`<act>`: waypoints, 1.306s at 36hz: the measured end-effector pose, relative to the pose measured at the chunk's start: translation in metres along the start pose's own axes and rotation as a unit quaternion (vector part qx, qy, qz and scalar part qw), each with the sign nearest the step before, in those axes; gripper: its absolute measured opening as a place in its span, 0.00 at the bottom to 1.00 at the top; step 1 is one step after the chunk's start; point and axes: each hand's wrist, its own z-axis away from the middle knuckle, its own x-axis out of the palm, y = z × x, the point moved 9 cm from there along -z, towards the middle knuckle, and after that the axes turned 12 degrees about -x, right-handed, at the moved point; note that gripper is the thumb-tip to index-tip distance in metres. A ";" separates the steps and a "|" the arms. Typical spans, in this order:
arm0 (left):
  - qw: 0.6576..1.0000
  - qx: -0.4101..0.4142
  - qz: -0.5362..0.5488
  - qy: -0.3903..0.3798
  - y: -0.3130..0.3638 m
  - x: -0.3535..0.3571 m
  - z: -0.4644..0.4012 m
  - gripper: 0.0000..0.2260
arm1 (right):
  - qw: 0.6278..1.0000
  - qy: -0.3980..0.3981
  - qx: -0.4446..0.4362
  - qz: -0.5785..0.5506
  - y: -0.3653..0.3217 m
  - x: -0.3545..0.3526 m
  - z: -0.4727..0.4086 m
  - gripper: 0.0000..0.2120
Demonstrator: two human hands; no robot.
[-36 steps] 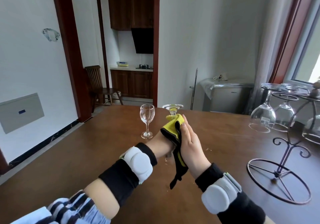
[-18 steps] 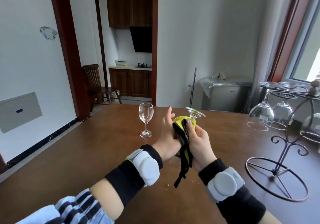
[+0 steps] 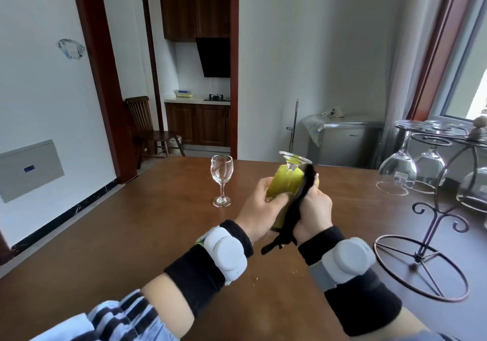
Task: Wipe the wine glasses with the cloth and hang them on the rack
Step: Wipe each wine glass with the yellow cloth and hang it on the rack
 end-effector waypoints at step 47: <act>0.967 0.095 0.186 -0.149 0.095 0.161 0.014 0.07 | 0.878 0.126 -0.415 0.201 -0.169 -0.116 0.009 0.03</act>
